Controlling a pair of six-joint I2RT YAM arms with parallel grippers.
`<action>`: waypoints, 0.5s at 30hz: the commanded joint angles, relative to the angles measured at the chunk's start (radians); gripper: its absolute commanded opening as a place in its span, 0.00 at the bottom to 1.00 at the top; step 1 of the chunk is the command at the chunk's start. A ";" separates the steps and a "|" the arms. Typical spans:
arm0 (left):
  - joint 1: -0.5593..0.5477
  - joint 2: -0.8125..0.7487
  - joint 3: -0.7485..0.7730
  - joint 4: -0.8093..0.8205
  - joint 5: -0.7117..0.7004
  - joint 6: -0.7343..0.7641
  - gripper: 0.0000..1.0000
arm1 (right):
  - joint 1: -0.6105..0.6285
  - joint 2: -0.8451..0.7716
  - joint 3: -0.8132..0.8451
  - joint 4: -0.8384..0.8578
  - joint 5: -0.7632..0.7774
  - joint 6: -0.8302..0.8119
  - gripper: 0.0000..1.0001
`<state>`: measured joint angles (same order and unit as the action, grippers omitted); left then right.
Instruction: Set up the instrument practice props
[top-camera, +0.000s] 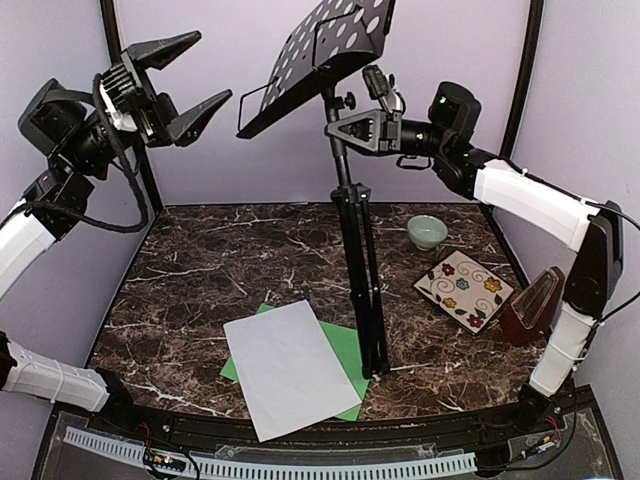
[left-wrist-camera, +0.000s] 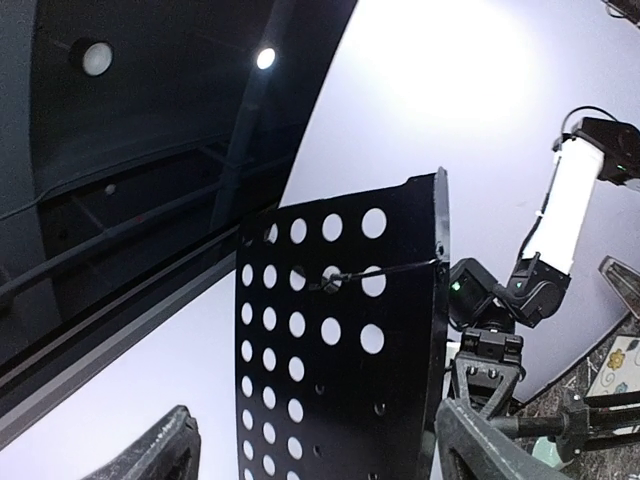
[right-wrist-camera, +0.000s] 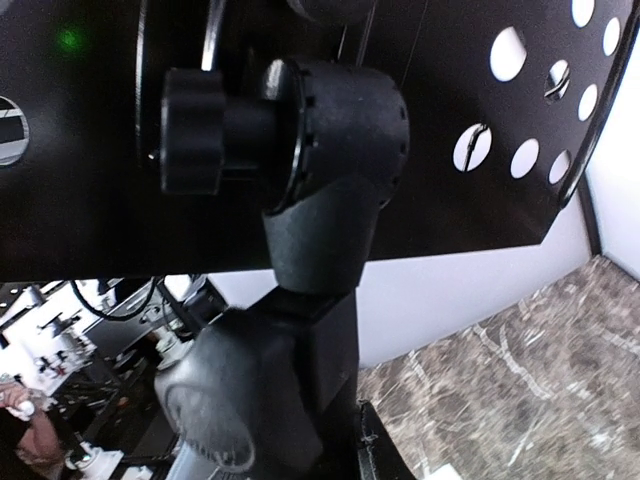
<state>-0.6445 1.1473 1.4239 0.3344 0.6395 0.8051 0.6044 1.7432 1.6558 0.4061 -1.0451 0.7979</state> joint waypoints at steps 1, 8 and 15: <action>-0.004 -0.063 -0.059 0.100 -0.227 -0.168 0.84 | -0.038 -0.077 0.149 0.161 0.100 -0.042 0.00; -0.004 -0.078 -0.112 -0.013 -0.469 -0.396 0.80 | -0.059 -0.132 0.125 0.095 0.244 -0.199 0.00; -0.004 -0.018 -0.190 -0.107 -0.557 -0.635 0.74 | -0.057 -0.192 0.060 0.105 0.432 -0.312 0.00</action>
<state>-0.6445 1.0954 1.2785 0.2977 0.1642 0.3462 0.5449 1.6993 1.7115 0.3046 -0.7959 0.5655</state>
